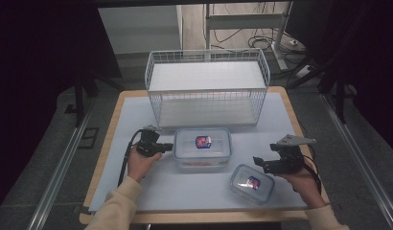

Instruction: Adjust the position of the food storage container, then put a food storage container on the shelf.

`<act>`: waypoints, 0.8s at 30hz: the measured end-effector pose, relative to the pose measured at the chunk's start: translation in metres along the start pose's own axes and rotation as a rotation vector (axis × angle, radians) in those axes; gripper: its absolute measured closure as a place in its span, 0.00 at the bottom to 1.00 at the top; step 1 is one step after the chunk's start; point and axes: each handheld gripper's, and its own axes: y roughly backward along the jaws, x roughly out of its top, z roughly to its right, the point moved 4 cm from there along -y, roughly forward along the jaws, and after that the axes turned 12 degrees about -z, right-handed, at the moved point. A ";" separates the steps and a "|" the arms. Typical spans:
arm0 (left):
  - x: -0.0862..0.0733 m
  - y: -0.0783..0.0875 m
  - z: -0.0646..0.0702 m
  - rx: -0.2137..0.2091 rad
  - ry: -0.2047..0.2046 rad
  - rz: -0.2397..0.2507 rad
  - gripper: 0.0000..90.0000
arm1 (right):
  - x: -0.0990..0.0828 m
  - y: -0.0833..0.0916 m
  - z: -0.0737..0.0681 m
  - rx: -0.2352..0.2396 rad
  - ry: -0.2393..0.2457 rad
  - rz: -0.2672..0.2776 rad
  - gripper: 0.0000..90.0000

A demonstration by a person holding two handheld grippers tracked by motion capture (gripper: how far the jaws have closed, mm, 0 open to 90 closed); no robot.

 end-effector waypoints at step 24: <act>-0.015 0.049 0.016 -0.061 0.009 0.127 0.43 | 0.011 0.007 -0.006 0.079 -0.039 0.059 0.14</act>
